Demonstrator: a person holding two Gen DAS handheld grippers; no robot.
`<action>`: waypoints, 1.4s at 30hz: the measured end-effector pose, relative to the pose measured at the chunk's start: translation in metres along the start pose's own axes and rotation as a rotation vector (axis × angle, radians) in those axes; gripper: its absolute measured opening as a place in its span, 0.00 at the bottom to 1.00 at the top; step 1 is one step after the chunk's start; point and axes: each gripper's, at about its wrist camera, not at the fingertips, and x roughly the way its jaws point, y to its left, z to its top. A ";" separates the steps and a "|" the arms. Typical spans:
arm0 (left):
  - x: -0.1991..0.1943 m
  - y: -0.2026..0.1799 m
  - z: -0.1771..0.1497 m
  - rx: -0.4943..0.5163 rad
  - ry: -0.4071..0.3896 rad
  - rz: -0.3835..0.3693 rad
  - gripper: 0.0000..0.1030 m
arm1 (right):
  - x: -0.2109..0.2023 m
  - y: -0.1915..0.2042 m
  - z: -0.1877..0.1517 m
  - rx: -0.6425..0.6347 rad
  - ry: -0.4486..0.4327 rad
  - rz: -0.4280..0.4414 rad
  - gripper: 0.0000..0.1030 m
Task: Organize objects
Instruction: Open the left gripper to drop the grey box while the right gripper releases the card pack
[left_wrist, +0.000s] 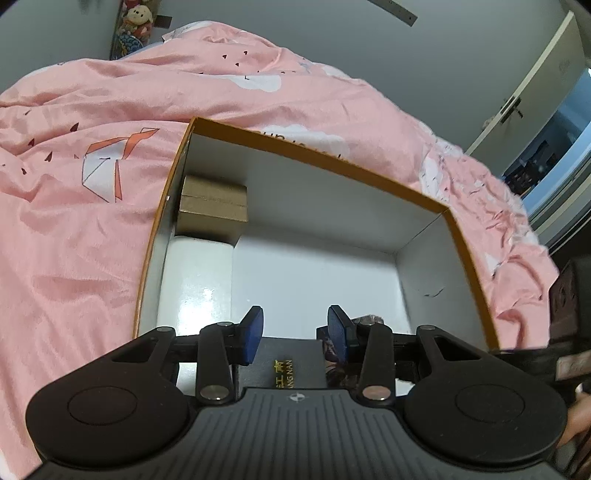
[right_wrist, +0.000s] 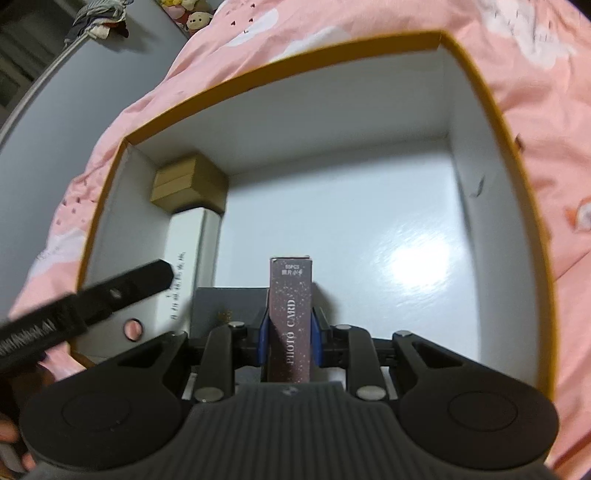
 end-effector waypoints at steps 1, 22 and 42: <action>-0.001 0.000 -0.002 0.009 -0.002 0.003 0.45 | 0.001 -0.001 0.001 0.008 0.007 0.002 0.23; 0.008 -0.016 -0.018 0.132 0.013 0.114 0.44 | 0.024 0.000 0.008 -0.151 0.150 -0.213 0.49; 0.005 -0.020 -0.019 0.148 -0.007 0.122 0.44 | 0.033 0.022 0.000 -0.289 0.135 -0.179 0.41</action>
